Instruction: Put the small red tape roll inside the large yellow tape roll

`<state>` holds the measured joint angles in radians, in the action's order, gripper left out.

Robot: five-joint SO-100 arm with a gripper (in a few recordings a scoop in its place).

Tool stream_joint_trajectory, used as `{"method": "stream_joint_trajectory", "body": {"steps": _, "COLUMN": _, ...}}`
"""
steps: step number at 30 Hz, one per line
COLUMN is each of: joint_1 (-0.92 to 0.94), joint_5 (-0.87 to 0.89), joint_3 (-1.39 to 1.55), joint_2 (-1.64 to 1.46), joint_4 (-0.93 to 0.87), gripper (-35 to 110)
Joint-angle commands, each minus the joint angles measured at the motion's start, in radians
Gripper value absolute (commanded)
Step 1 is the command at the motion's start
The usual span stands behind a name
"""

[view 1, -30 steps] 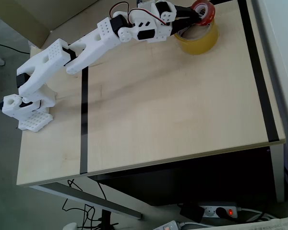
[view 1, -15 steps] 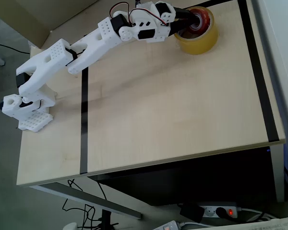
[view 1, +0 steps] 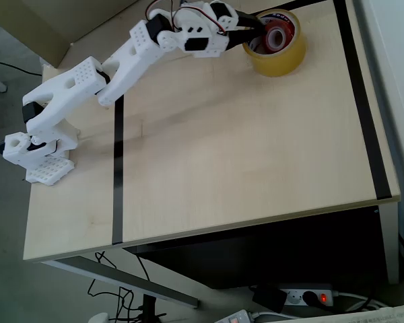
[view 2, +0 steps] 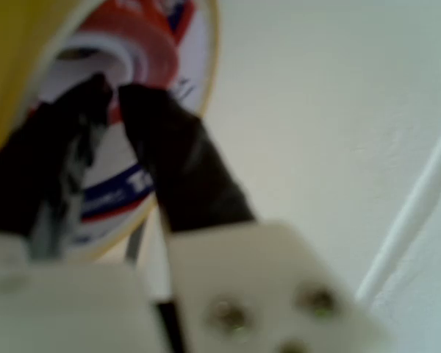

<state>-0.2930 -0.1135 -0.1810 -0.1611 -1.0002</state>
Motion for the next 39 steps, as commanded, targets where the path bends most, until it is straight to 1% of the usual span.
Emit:
{"method": "stream_joint_trajectory", "body": {"steps": 1, "joint_1": -0.051, "joint_5": 0.002, "joint_3": -0.061, "joint_2": -0.132, "joint_4": -0.195, "gripper": 0}}
{"method": "stream_joint_trajectory", "body": {"steps": 5, "joint_1": -0.064, "joint_5": -0.005, "joint_3": -0.061, "joint_2": -0.281, "joint_4": -0.347, "gripper": 0}}
{"method": "stream_joint_trajectory", "body": {"steps": 9, "joint_1": -0.081, "joint_5": -0.006, "joint_3": -0.060, "joint_2": -0.420, "joint_4": -0.445, "gripper": 0}}
{"method": "stream_joint_trajectory", "body": {"steps": 13, "joint_1": -0.077, "joint_5": -0.008, "joint_3": -0.060, "joint_2": -0.557, "joint_4": -0.463, "gripper": 0}}
{"method": "stream_joint_trajectory", "body": {"steps": 16, "joint_1": -0.028, "joint_5": -0.005, "joint_3": -0.060, "joint_2": -0.661, "joint_4": -0.440, "gripper": 0}}
{"method": "stream_joint_trajectory", "body": {"steps": 18, "joint_1": 0.014, "joint_5": 0.000, "joint_3": -0.060, "joint_2": -0.724, "joint_4": -0.463, "gripper": 0}}
{"method": "stream_joint_trajectory", "body": {"steps": 20, "joint_1": 0.044, "joint_5": 0.000, "joint_3": -0.060, "joint_2": -0.792, "joint_4": -0.552, "gripper": 0}}
{"method": "stream_joint_trajectory", "body": {"steps": 24, "joint_1": 0.058, "joint_5": 0.002, "joint_3": -0.060, "joint_2": -0.910, "joint_4": -0.808, "gripper": 0}}
{"method": "stream_joint_trajectory", "body": {"steps": 25, "joint_1": 0.060, "joint_5": 0.038, "joint_3": -0.002, "joint_2": -0.943, "joint_4": -0.811, "gripper": 0}}
{"method": "stream_joint_trajectory", "body": {"steps": 26, "joint_1": 0.060, "joint_5": 0.064, "joint_3": 0.137, "joint_2": -1.040, "joint_4": -0.810, "gripper": 0}}
{"method": "stream_joint_trajectory", "body": {"steps": 30, "joint_1": 0.080, "joint_5": 0.067, "joint_3": 0.614, "joint_2": -1.292, "joint_4": -0.805, "gripper": 0}}
{"method": "stream_joint_trajectory", "body": {"steps": 33, "joint_1": 0.071, "joint_5": 0.067, "joint_3": 0.891, "joint_2": -1.445, "joint_4": -0.767, "gripper": 0}}
{"method": "stream_joint_trajectory", "body": {"steps": 34, "joint_1": 0.066, "joint_5": 0.067, "joint_3": 1.054, "joint_2": -1.537, "joint_4": -0.695, "gripper": 0}}
{"method": "stream_joint_trajectory", "body": {"steps": 37, "joint_1": 0.058, "joint_5": 0.067, "joint_3": 1.641, "joint_2": -1.875, "joint_4": -0.367, "gripper": 0}}
{"method": "stream_joint_trajectory", "body": {"steps": 39, "joint_1": 0.051, "joint_5": 0.067, "joint_3": 1.919, "joint_2": -2.023, "joint_4": -0.244, "gripper": 0}}
